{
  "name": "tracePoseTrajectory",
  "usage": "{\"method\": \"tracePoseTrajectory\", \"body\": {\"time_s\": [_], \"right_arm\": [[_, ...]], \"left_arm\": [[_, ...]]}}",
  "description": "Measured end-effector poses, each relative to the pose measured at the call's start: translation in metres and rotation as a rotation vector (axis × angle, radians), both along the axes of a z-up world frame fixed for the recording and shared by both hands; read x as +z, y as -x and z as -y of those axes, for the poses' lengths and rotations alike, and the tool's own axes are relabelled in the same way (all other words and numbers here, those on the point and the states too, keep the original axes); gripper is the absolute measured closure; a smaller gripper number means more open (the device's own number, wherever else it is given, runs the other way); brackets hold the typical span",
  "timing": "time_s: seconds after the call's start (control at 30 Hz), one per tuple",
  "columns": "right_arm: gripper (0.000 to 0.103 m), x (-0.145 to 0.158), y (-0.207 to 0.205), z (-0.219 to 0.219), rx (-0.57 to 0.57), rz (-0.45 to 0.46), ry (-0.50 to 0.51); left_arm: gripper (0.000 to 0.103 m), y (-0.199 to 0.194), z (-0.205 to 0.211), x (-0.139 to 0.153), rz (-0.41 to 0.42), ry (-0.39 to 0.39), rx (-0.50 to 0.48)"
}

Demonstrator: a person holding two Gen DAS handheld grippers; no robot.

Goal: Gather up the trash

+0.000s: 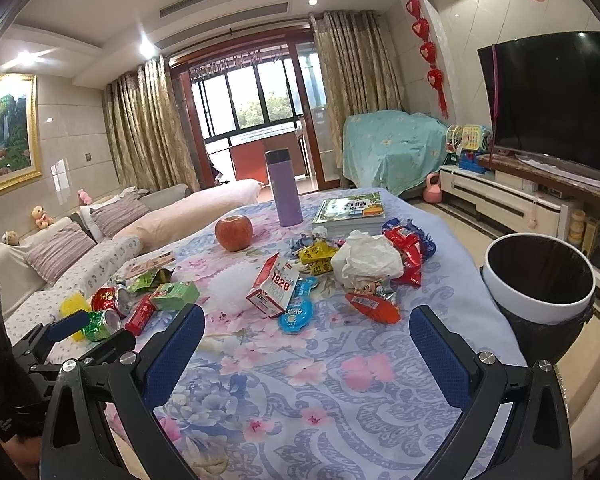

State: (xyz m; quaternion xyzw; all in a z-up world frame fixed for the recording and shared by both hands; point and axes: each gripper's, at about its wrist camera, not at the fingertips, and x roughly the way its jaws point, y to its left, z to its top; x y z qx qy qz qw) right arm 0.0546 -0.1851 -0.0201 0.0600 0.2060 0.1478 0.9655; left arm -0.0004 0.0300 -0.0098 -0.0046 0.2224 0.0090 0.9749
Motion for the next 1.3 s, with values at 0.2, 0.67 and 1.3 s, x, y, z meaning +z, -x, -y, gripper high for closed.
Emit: {"method": "tracePoseTrajectory", "body": {"time_s": [0.2,0.67,1.3], "right_arm": [[0.000,-0.004,-0.013,-0.010,0.036,-0.039,-0.008],[0.001,-0.021,-0.068,-0.043,0.096,-0.158,-0.011],[0.015,-0.055,-0.144,-0.073,0.149,-0.340,-0.012]], "left_arm": [[0.000,-0.015,-0.013,-0.010,-0.048,-0.011,0.014],[0.000,-0.067,-0.061,-0.029,-0.164,-0.099,0.009],[0.000,-0.178,-0.107,-0.040,-0.350,-0.311,-0.226]]}}
